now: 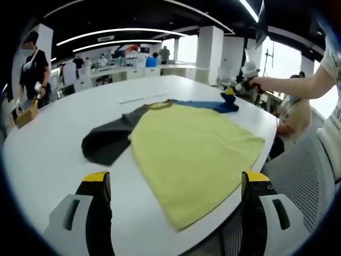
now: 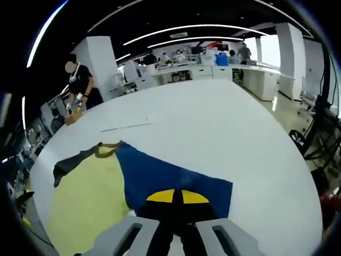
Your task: Fold the garment on the visible template until the final outline fits inside the template.
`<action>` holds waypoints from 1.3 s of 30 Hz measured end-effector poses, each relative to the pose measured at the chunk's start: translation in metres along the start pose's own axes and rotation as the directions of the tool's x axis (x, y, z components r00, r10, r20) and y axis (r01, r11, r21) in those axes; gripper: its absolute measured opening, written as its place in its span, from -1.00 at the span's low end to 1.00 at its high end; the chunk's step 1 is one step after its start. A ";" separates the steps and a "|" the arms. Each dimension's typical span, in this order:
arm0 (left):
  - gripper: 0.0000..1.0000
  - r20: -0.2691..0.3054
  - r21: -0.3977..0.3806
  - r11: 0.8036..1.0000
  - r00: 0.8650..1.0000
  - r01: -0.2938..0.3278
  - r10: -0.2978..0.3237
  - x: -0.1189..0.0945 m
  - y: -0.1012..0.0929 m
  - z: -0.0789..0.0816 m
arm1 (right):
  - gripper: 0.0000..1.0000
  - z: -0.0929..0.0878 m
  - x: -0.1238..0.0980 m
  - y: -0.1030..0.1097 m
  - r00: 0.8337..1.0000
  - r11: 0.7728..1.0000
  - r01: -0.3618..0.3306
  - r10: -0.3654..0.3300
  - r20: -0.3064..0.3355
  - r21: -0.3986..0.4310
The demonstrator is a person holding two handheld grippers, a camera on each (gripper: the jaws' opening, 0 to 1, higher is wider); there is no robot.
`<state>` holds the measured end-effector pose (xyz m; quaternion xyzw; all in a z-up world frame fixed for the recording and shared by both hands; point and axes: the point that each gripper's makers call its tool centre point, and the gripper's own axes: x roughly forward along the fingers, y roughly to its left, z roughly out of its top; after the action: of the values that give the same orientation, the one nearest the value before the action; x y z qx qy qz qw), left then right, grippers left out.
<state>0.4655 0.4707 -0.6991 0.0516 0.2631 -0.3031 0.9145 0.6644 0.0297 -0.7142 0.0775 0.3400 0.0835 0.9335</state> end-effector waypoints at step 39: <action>0.98 -0.007 0.020 1.000 1.000 0.000 0.000 -0.005 0.000 -0.003 | -1.00 0.025 0.043 0.118 0.984 0.983 -0.172 0.169 -0.047 -0.069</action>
<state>0.4609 0.4740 -0.6997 0.0618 0.2635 -0.3053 0.9130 0.7009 0.1518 -0.6983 0.0706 0.3481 0.1770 0.9179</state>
